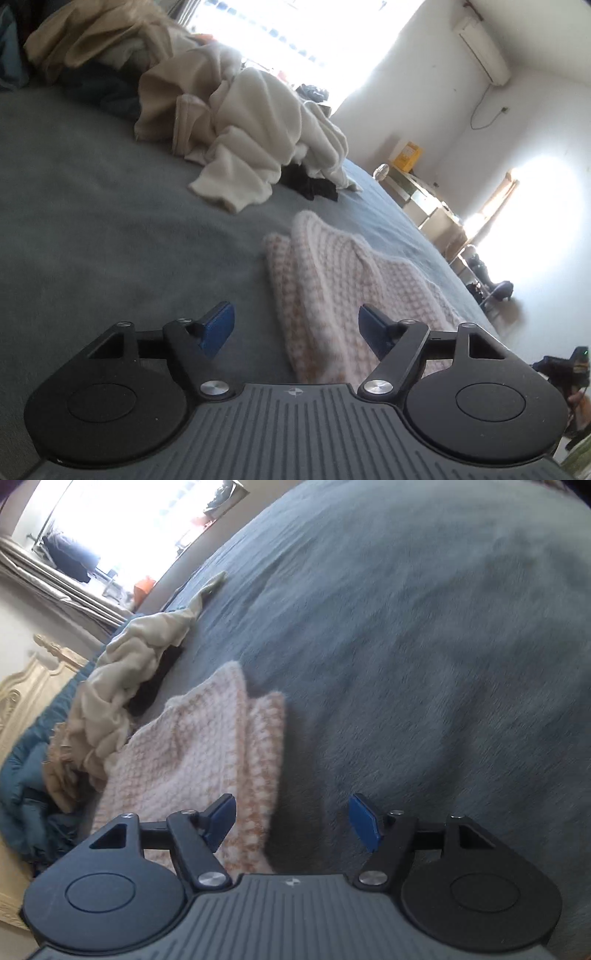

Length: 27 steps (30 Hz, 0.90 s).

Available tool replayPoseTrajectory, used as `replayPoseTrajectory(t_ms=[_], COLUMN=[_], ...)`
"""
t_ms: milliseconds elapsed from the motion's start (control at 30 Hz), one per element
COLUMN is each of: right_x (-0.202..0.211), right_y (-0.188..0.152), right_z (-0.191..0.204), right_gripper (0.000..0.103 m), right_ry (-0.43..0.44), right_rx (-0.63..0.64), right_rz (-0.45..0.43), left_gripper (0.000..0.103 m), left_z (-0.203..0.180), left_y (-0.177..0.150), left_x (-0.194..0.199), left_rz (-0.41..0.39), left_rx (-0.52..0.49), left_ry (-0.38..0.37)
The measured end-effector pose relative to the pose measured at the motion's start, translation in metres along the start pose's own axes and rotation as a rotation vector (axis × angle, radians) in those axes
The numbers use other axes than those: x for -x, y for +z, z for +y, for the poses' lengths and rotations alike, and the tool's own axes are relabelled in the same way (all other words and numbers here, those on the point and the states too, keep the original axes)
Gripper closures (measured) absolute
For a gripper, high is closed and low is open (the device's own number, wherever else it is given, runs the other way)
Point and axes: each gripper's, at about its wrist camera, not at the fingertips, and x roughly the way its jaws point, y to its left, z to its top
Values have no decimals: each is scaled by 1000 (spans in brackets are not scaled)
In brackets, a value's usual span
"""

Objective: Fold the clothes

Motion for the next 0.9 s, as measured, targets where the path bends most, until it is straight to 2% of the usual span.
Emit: replayPoseTrajectory(t_ms=[33, 133, 200, 300, 367, 467, 600, 800, 900], right_x=[4, -7, -30, -70, -85, -90, -72, -54, -55], right_y=[5, 21, 30, 41, 40, 29, 19, 10, 5], right_z=[5, 24, 41, 60, 64, 64, 50, 20, 16], right_gripper=[29, 29, 29, 30, 30, 33, 33, 33, 35], right_ry=[-20, 35, 71, 87, 86, 94, 178, 258, 313], right_rx=[21, 62, 81, 90, 104, 119, 54, -71, -104], right_rz=[-36, -108, -111, -55, -19, 30, 42, 27, 33], left_gripper=[28, 28, 30, 38, 46, 48, 51, 52, 63], left_z=[-4, -17, -22, -23, -20, -17, -20, -22, -21], left_y=[8, 25, 32, 36, 34, 30, 22, 22, 26], left_x=[-8, -41, -64, -86, -88, -85, -70, -68, -69], left_rz=[4, 26, 61, 131, 160, 194, 206, 207, 193], left_rx=[-24, -54, -60, -48, -30, -4, 14, 59, 93], left_ry=[-7, -12, -4, -1, -24, -63, -123, -132, -110])
